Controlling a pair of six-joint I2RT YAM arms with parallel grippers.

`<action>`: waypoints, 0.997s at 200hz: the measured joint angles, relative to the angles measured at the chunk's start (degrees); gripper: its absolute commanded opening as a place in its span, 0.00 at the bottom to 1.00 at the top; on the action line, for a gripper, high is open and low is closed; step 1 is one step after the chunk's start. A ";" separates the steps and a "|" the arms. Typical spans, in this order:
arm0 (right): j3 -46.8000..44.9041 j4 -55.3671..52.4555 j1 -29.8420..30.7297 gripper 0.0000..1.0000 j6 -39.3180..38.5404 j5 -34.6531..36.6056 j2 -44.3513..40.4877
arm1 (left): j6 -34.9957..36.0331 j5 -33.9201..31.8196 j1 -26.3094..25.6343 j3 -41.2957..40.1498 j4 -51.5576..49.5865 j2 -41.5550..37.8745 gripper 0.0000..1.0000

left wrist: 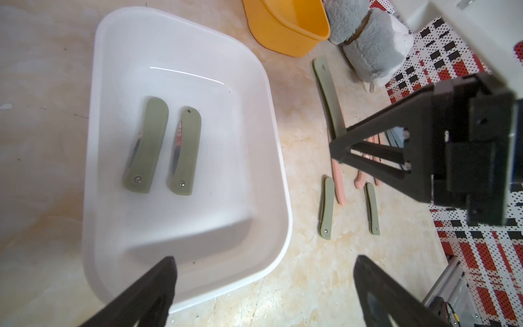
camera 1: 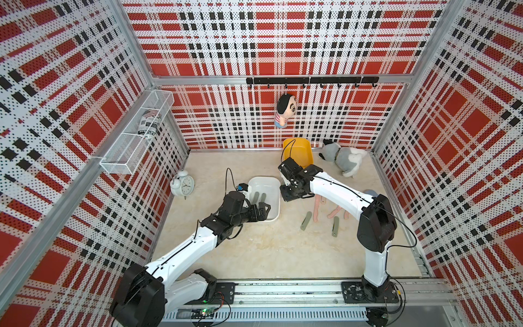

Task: Place the fruit knives into the storage box by color
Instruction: Pick up the fruit knife from the center of the board, then place the fruit knife in the storage box.

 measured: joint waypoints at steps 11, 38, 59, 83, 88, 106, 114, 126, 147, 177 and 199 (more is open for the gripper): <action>2.43 -0.50 0.13 0.23 -0.11 0.00 1.40 | 0.33 0.15 0.66 0.13 -0.04 -0.11 0.99; 7.89 -1.79 0.96 0.23 -0.20 -0.66 5.29 | 1.05 0.57 1.95 0.13 -0.52 -0.20 0.99; 11.69 -2.23 1.68 0.23 -0.15 -1.92 8.26 | 1.36 0.92 2.75 0.13 -0.55 -0.20 0.99; 15.34 -2.25 2.34 0.23 0.24 -4.11 11.52 | 1.44 1.27 3.58 0.13 -0.52 0.04 0.99; 15.89 -2.25 2.47 0.23 0.39 -4.72 12.11 | 1.44 1.31 3.74 0.15 -0.52 0.15 0.99; 16.90 -1.60 2.58 0.23 1.33 -6.80 13.79 | 1.42 1.51 4.17 0.15 -0.46 0.61 0.99; 17.00 -1.27 2.58 0.23 1.84 -7.72 14.47 | 1.40 1.55 4.24 0.13 -0.42 0.72 0.99; 17.42 -1.03 2.58 0.23 2.45 -8.94 15.43 | 1.38 1.79 4.28 0.13 -0.42 0.81 0.99; 17.90 -0.24 2.58 0.23 3.65 -10.80 17.11 | 1.38 2.08 4.28 0.13 -0.39 0.81 0.99; 19.23 0.55 2.58 0.24 4.98 -12.61 19.69 | 1.40 2.32 4.28 0.13 -0.37 0.81 0.99; 20.55 0.87 2.58 0.24 5.55 -13.57 21.24 | 1.38 2.38 4.28 0.15 -0.37 0.81 0.99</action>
